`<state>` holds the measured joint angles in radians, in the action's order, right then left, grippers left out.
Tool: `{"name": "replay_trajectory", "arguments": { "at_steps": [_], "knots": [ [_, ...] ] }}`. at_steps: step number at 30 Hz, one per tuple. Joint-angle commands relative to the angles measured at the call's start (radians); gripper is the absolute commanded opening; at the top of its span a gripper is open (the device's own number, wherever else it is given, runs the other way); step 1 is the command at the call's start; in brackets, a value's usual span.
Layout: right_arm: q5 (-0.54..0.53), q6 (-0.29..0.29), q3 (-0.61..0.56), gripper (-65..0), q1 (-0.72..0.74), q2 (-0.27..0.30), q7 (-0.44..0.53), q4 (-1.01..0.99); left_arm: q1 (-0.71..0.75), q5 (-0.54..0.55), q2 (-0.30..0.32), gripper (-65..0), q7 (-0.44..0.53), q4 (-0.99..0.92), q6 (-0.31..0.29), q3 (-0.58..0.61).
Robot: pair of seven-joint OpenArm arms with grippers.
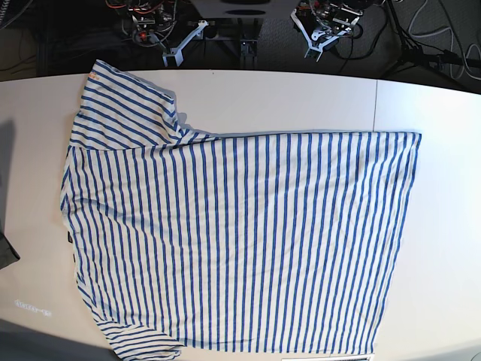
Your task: Fold the T-shirt properly
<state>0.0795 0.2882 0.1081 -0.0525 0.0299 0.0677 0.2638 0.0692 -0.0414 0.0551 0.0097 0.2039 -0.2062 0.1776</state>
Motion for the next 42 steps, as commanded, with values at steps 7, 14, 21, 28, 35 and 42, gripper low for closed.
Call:
{"name": "replay_trajectory", "arguments": {
  "at_steps": [7, 14, 21, 28, 35, 42],
  "knots": [
    [0.0, -0.048, -0.002, -32.9, 0.002, 0.001, 0.012, 0.009, 0.001, 0.001, 0.0, -46.9, 0.017, 0.006, 0.001, 0.0],
    [-0.001, -0.048, -0.002, -32.9, 0.002, 0.001, 0.012, 0.012, 0.0, 0.0, 0.001, -46.9, 0.017, 0.006, 0.001, 0.0],
    [0.0, -0.047, -0.002, -32.9, 0.002, 0.001, 0.012, 0.016, 0.001, 0.0, 0.007, -46.9, -0.014, 0.006, 0.0, 0.0],
    [0.0, -0.045, -0.002, -32.9, -0.001, 0.001, 0.002, 0.016, 0.01, 0.0, 0.012, -46.9, -0.033, 0.006, 0.0, 0.0],
    [0.018, 0.012, -0.011, -33.0, -0.103, 0.039, 0.0, 0.083, 0.117, 0.074, 0.073, -46.9, -0.006, 0.086, -0.115, 0.0],
    [-0.004, 0.058, -0.088, -33.1, -0.322, 0.13, -0.001, 0.319, 0.361, 0.167, 0.16, -46.9, 0.005, 0.454, -0.288, -0.057]
  ]
}}
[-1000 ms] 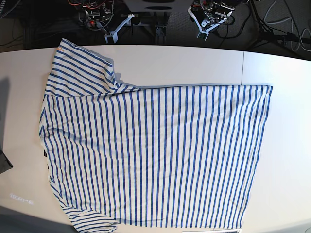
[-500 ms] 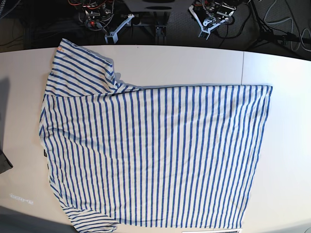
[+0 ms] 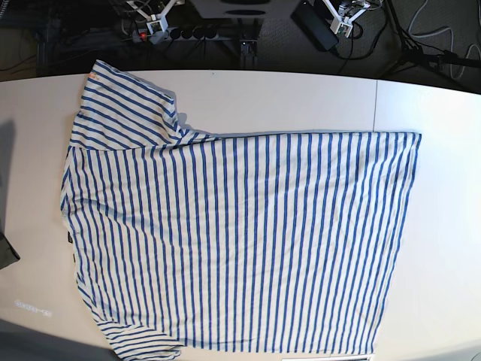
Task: Fold the T-shirt properly
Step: 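Move the right gripper to the shirt's shoulder corner and grasp it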
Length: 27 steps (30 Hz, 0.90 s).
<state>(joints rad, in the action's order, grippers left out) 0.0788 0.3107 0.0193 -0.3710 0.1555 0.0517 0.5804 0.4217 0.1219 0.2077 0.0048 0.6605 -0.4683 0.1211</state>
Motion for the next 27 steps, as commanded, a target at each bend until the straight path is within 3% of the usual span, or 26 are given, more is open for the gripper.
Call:
{"name": "replay_trajectory", "arguments": {
  "at_steps": [1, 6, 8, 10, 17, 27],
  "knots": [
    [-0.02, 0.037, -0.014, -33.1, -0.041, 0.02, 0.011, 0.053, 0.049, 0.017, 0.014, -46.9, 0.01, 0.061, -0.04, -0.022],
    [-0.156, 0.037, -0.039, -33.1, -0.233, 0.112, -0.077, 0.359, 0.242, 0.073, 0.035, -46.9, -0.01, 0.39, -0.058, -0.153],
    [-0.207, 0.037, -0.039, -33.1, -0.305, 0.157, -0.102, 0.484, 0.309, 0.13, 0.051, -46.9, -0.017, 0.51, -0.094, -0.194],
    [-0.229, 0.037, -0.039, -33.1, -0.371, 0.204, -0.114, 0.604, 0.368, 0.169, 0.07, -46.9, -0.029, 0.619, -0.124, -0.227],
    [-0.287, 0.036, -0.028, -33.1, -0.55, 0.341, -0.211, 1.007, 0.515, 0.28, 0.113, -46.9, -0.118, 0.93, -0.132, -0.336],
    [-0.499, 0.037, 0.2, -33.1, -0.621, 0.404, -0.342, 1.397, 0.637, 0.334, 0.128, -46.9, -0.123, 1.168, -0.158, -0.457]
  ]
}}
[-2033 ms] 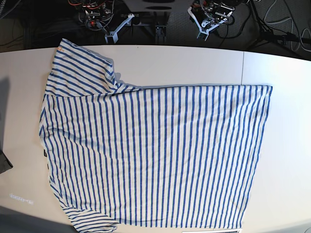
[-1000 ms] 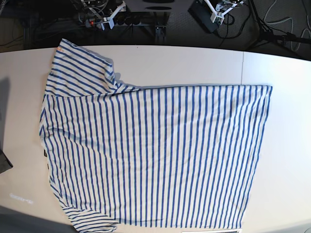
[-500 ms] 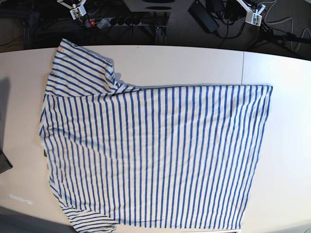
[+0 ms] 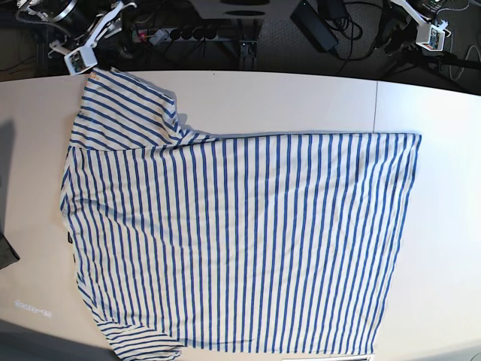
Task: Fold the T-shirt properly
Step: 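Move the right gripper to the shirt's shoulder corner and grasp it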
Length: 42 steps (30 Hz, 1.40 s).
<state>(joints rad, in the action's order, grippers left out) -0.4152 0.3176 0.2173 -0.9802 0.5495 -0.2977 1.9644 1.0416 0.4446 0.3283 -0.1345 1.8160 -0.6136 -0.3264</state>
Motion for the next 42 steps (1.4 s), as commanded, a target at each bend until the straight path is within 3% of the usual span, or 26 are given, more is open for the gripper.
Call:
{"name": "replay_trajectory", "arguments": {
  "at_steps": [1, 9, 17, 20, 24, 31, 35, 42],
  "knots": [
    [-0.035, 0.029, 0.037, -33.1, -0.009, 0.01, 0.007, 0.024, 0.02, 0.016, 0.008, -46.9, 0.017, 0.019, -0.016, -0.017],
    [-0.165, 0.029, 0.266, -33.0, 0.064, 0.01, -0.055, -0.009, 0.023, 0.015, 0.007, -46.9, 0.018, 0.035, -0.016, -0.042],
    [-0.252, 0.031, 0.283, -32.9, 0.212, 0.015, -0.094, -0.248, 0.022, 0.014, 0.007, -46.9, 0.017, 0.053, -0.016, -0.043],
    [-0.325, 0.084, 0.283, -32.9, 0.262, 0.015, -0.13, -0.341, 0.022, 0.014, 0.007, -46.8, -0.005, 0.065, -0.016, -0.043],
    [-0.381, 0.115, 0.277, -32.9, 0.305, 0.014, -0.165, -0.417, 0.022, 0.014, 0.008, -46.8, -0.005, 0.069, -0.016, -0.043],
    [-0.381, 0.133, 0.187, -32.9, 0.307, 0.008, -0.172, -0.425, 0.022, 0.015, 0.008, -46.7, -0.005, 0.071, -0.016, -0.043],
    [-0.371, 0.132, 0.109, -32.9, 0.307, -0.014, -0.174, -0.425, 0.022, 0.016, 0.008, -37.0, -0.005, 0.08, -0.016, -0.043],
    [-0.331, 0.132, 0.02, -32.9, 0.316, -0.084, -0.174, -0.425, 0.022, 0.042, 0.014, -36.2, -0.008, 0.101, -0.015, -0.05]
  ]
}}
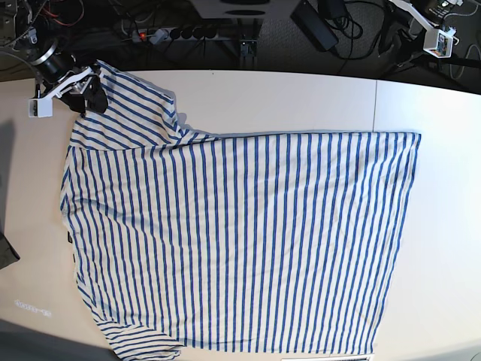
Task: Fold the T-shirt properly
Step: 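Move the right gripper to the shirt's shoulder corner and grasp it, then move the left gripper to the opposite shoulder corner and grasp it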
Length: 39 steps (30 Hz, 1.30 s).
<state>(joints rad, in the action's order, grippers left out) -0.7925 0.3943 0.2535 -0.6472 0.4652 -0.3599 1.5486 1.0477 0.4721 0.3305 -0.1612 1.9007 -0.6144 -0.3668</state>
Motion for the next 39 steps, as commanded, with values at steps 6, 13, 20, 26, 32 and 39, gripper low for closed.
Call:
{"name": "replay_trajectory", "arguments": {
  "at_steps": [6, 13, 20, 26, 32, 39],
  "knots": [
    [0.056, 0.056, -0.032, -32.9, -0.006, -0.052, -0.111, -0.009, 0.016, 0.094, 0.051, -36.1, -0.024, 0.098, -0.015, -0.117],
    [0.079, 0.056, -0.034, -32.9, 0.042, -0.089, -0.112, -0.01, 0.008, 0.153, 0.146, -28.7, -0.031, 0.115, -0.015, -0.194],
    [0.105, 0.055, -0.033, -32.9, 0.065, -0.089, -0.111, -0.01, -0.116, 0.238, 0.212, -27.8, -0.168, 0.078, -0.014, -0.187],
    [0.106, 0.056, -0.033, -32.9, 0.065, -0.089, -0.111, -0.01, -0.284, 0.278, 0.271, -25.4, -0.199, -0.093, -0.015, -0.093],
    [0.119, 0.056, -0.033, -32.9, 0.065, -0.089, -0.111, -0.01, -0.465, 0.304, 0.313, -25.4, -0.208, -0.354, -0.015, 0.01],
    [0.142, 0.056, -0.033, -32.9, 0.065, -0.089, -0.111, -0.01, -0.605, 0.442, 0.318, -25.4, -0.315, -0.538, -0.027, 0.072]
  ]
}}
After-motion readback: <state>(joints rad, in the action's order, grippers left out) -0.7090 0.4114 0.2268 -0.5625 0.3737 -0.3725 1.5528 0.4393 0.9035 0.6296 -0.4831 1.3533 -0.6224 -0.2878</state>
